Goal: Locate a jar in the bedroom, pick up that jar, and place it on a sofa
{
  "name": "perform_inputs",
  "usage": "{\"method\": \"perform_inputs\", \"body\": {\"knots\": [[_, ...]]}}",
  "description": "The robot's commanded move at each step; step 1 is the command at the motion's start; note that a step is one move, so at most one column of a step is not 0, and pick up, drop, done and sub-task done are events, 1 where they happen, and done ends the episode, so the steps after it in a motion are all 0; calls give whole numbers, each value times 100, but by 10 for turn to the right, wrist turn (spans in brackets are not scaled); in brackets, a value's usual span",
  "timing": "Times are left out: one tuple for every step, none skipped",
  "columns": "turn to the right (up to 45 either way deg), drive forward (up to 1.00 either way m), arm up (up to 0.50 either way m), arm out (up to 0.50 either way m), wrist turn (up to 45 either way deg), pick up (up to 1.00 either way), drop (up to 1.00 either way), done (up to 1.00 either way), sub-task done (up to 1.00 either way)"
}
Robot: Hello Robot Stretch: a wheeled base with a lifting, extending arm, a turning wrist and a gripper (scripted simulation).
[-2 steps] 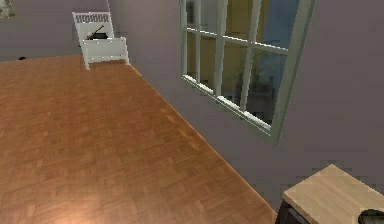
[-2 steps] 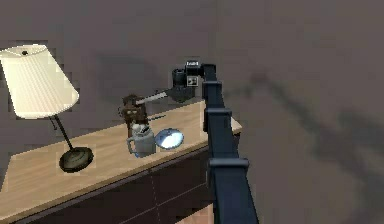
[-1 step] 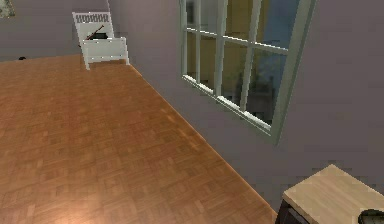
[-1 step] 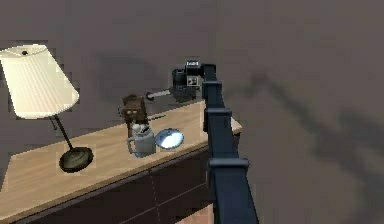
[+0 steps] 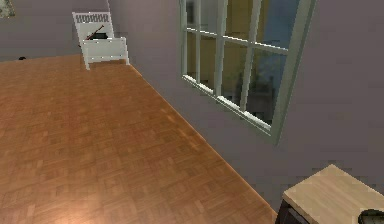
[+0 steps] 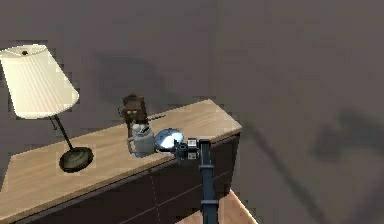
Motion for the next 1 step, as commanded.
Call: {"method": "perform_inputs", "body": {"knots": [[0,0,0,0,0,100,0,0,0]]}}
